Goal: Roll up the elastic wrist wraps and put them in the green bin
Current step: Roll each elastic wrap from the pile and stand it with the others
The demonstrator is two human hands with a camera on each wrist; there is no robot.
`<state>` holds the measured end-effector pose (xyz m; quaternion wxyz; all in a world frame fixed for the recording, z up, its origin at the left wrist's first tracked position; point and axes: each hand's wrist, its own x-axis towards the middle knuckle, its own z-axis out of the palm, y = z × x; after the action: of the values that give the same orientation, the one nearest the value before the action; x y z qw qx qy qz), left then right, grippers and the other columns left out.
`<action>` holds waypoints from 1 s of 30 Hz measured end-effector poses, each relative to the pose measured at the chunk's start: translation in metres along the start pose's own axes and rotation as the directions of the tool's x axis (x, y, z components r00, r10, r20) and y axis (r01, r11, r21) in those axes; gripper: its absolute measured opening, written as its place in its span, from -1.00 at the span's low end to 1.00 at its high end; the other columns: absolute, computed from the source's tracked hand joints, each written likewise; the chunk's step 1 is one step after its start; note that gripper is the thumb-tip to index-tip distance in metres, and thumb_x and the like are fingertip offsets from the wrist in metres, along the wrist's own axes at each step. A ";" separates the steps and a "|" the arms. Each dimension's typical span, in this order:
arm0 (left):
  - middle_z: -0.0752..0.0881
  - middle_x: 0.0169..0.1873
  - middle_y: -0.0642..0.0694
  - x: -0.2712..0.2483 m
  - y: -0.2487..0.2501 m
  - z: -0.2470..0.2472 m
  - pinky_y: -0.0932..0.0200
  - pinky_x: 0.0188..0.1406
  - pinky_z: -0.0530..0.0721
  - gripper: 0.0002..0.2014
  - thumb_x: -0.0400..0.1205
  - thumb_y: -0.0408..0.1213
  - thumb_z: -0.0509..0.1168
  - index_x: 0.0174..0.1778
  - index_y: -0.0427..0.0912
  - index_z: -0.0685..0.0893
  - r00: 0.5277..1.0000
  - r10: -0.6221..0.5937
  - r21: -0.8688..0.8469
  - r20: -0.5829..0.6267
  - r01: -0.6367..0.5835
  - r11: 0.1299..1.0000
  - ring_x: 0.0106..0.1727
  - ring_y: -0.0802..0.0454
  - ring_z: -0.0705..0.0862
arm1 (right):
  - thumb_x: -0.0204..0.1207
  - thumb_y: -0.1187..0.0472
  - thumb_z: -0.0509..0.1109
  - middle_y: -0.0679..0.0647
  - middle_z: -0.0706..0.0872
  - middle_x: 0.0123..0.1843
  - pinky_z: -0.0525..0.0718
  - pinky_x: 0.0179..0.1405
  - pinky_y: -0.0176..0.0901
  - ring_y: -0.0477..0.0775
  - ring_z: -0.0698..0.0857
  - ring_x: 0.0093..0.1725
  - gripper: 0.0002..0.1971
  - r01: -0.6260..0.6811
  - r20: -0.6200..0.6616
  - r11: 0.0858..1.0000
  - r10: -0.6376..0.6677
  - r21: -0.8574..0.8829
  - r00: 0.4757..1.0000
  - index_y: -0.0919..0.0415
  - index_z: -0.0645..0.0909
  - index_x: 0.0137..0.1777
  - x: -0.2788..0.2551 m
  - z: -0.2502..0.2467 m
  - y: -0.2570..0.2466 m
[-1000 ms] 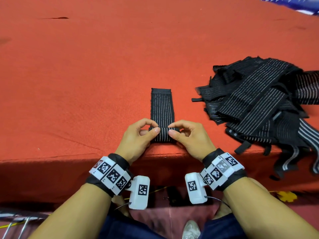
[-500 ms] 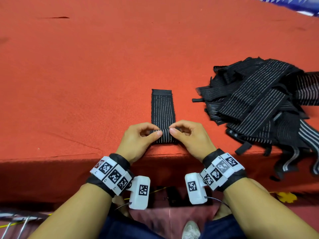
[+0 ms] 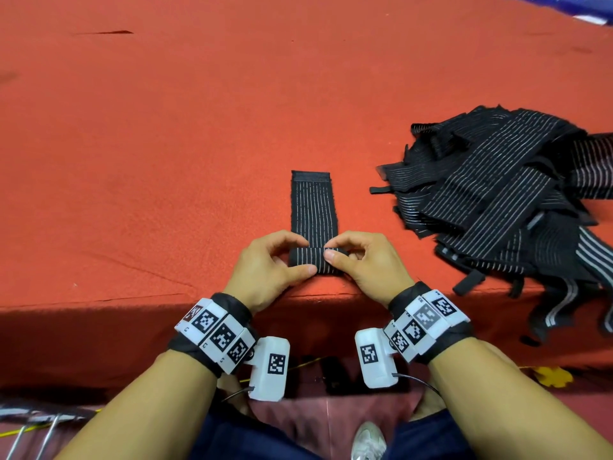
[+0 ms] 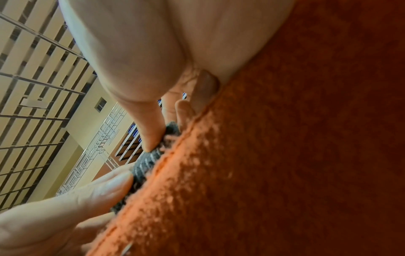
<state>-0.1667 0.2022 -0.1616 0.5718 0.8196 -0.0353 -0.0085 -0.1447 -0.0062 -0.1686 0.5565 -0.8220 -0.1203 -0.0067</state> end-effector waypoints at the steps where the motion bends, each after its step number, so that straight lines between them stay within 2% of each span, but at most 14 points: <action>1: 0.70 -0.54 0.11 0.000 0.000 0.000 0.24 -0.41 0.47 -0.71 0.43 -0.22 0.67 -0.03 0.14 0.79 1.000 -0.005 0.006 0.006 0.005 1.000 -0.51 0.12 0.49 | 0.54 0.14 0.58 -0.18 0.60 -0.47 0.36 -0.42 -0.24 -0.16 0.37 -0.51 -0.97 -0.003 -0.003 1.000 0.003 -0.009 1.000 0.06 0.81 -0.08 0.001 0.001 0.001; 3: 0.69 -0.56 0.18 0.001 -0.002 -0.001 0.22 -0.36 0.49 -0.74 0.43 -0.21 0.67 -0.06 0.16 0.79 1.000 -0.014 0.042 -0.011 0.015 0.999 -0.49 0.12 0.50 | 0.52 0.12 0.59 -0.10 0.60 -0.43 0.38 -0.39 -0.19 -0.12 0.39 -0.50 -0.96 -0.009 -0.004 1.000 0.009 -0.025 1.000 0.03 0.82 -0.08 0.001 0.002 0.002; 5: 0.70 -0.52 0.22 0.002 -0.003 0.000 0.25 -0.32 0.49 -0.78 0.44 -0.14 0.66 -0.08 0.16 0.81 0.999 -0.021 0.083 -0.042 0.024 0.996 -0.49 0.18 0.51 | 0.47 0.18 0.64 -0.12 0.68 -0.22 0.45 -0.35 -0.20 -0.09 0.44 -0.48 -0.89 0.015 -0.007 1.000 -0.015 -0.005 1.000 0.00 0.82 -0.05 0.000 0.002 0.001; 7: 0.75 -0.33 0.21 0.004 -0.004 0.000 0.27 -0.25 0.49 -0.82 0.46 -0.09 0.64 -0.07 0.15 0.82 0.997 -0.012 0.114 -0.070 0.020 0.993 -0.44 0.27 0.54 | 0.38 0.28 0.69 -0.10 0.67 0.02 0.48 -0.34 -0.33 -0.06 0.46 -0.46 -0.74 0.036 0.009 0.999 -0.037 0.035 0.999 0.01 0.81 0.02 -0.001 0.001 0.001; 8: 0.76 -0.17 0.19 0.005 -0.004 0.000 0.29 -0.21 0.48 -0.83 0.47 -0.07 0.63 -0.06 0.14 0.83 0.997 -0.003 0.133 -0.079 0.014 0.991 -0.39 0.30 0.56 | 0.35 0.32 0.70 -0.09 0.65 0.06 0.47 -0.36 -0.38 -0.05 0.44 -0.47 -0.69 0.039 0.025 0.998 -0.040 0.044 0.999 0.05 0.80 0.05 -0.002 0.000 0.000; 10: 0.74 0.00 0.13 0.006 -0.003 0.000 0.29 -0.14 0.47 -0.83 0.49 -0.07 0.62 -0.04 0.12 0.84 0.996 0.004 0.155 -0.084 0.009 0.988 -0.27 0.28 0.59 | 0.32 0.37 0.71 -0.10 0.64 0.05 0.44 -0.40 -0.41 -0.08 0.41 -0.48 -0.66 0.038 0.043 0.999 -0.039 0.024 0.998 0.10 0.79 0.06 -0.002 -0.001 -0.001; 13: 0.74 0.05 0.12 0.006 -0.004 0.000 0.22 -0.07 0.52 -0.81 0.48 -0.05 0.62 -0.02 0.19 0.82 0.997 0.015 0.154 -0.075 -0.003 0.988 -0.20 0.21 0.63 | 0.37 0.34 0.69 -0.13 0.65 -0.01 0.42 -0.41 -0.40 -0.09 0.44 -0.49 -0.73 0.029 0.039 0.999 -0.029 -0.017 0.999 0.11 0.79 0.03 -0.001 0.000 -0.001; 15: 0.74 0.05 0.11 0.005 -0.006 -0.002 0.13 -0.07 0.60 -0.68 0.40 0.00 0.64 0.04 0.28 0.80 0.998 0.029 0.139 -0.048 -0.022 0.990 -0.23 0.19 0.66 | 0.42 0.28 0.67 -0.13 0.65 -0.06 0.41 -0.39 -0.41 -0.09 0.46 -0.48 -0.78 0.021 0.023 0.998 -0.020 -0.063 1.000 0.10 0.80 0.04 0.000 0.000 -0.003; 17: 0.76 -0.04 0.11 0.004 -0.007 -0.003 0.15 -0.16 0.57 -0.57 0.34 -0.06 0.67 0.10 0.30 0.75 0.999 0.027 0.109 -0.034 -0.023 0.994 -0.32 0.27 0.64 | 0.46 0.25 0.64 -0.13 0.65 -0.09 0.38 -0.40 -0.45 -0.13 0.44 -0.50 -0.82 0.013 0.012 0.996 -0.012 -0.087 1.000 0.11 0.80 0.05 0.001 0.000 -0.004; 19: 0.76 -0.14 0.15 0.004 -0.008 -0.003 0.23 -0.26 0.48 -0.59 0.40 -0.24 0.67 0.07 0.22 0.74 0.998 0.030 0.080 -0.048 -0.026 0.996 -0.45 0.34 0.57 | 0.49 0.23 0.62 -0.15 0.64 -0.12 0.38 -0.45 -0.46 -0.18 0.42 -0.54 -0.84 0.011 0.005 0.996 -0.011 -0.092 1.000 0.13 0.80 0.06 0.001 -0.001 -0.006; 21: 0.76 -0.17 0.18 0.004 -0.007 -0.003 0.26 -0.32 0.45 -0.66 0.45 -0.29 0.64 0.02 0.17 0.75 0.997 0.041 0.073 -0.069 -0.036 0.997 -0.53 0.31 0.48 | 0.50 0.22 0.61 -0.16 0.62 -0.17 0.37 -0.47 -0.46 -0.18 0.42 -0.56 -0.85 0.009 -0.002 0.995 -0.010 -0.101 1.000 0.13 0.80 0.06 0.001 0.000 -0.006; 23: 0.75 -0.18 0.20 0.004 -0.006 -0.002 0.27 -0.29 0.47 -0.72 0.47 -0.27 0.62 -0.02 0.17 0.76 0.996 0.048 0.075 -0.077 -0.042 0.996 -0.52 0.30 0.46 | 0.51 0.18 0.60 -0.17 0.61 -0.21 0.35 -0.46 -0.45 -0.17 0.42 -0.56 -0.85 -0.004 -0.009 0.994 0.003 -0.105 1.000 0.12 0.80 0.06 0.002 0.000 -0.006; 26: 0.73 -0.26 0.23 0.004 -0.007 -0.002 0.25 -0.18 0.54 -0.78 0.50 -0.22 0.61 -0.06 0.17 0.78 0.996 0.038 0.096 -0.081 -0.031 0.995 -0.46 0.32 0.54 | 0.51 0.19 0.60 -0.16 0.61 -0.22 0.38 -0.42 -0.40 -0.17 0.43 -0.53 -0.87 -0.017 -0.007 0.997 0.016 -0.075 1.000 0.08 0.79 0.03 0.002 0.000 -0.005; 30: 0.76 -0.29 0.19 0.007 -0.006 -0.002 0.02 0.01 0.71 -0.93 0.56 -0.06 0.54 -0.08 0.18 0.82 0.997 0.020 0.123 -0.068 -0.012 0.992 -0.25 0.05 0.76 | 0.44 0.36 0.62 0.00 0.65 0.08 0.52 -0.37 -0.31 0.01 0.52 -0.44 -0.72 0.032 0.032 0.999 -0.033 0.021 0.999 0.03 0.77 0.07 -0.001 -0.001 -0.003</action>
<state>-0.1595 0.2060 -0.1666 0.5215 0.8525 -0.0226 0.0265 -0.1463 -0.0067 -0.1655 0.5627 -0.8142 -0.1426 -0.0013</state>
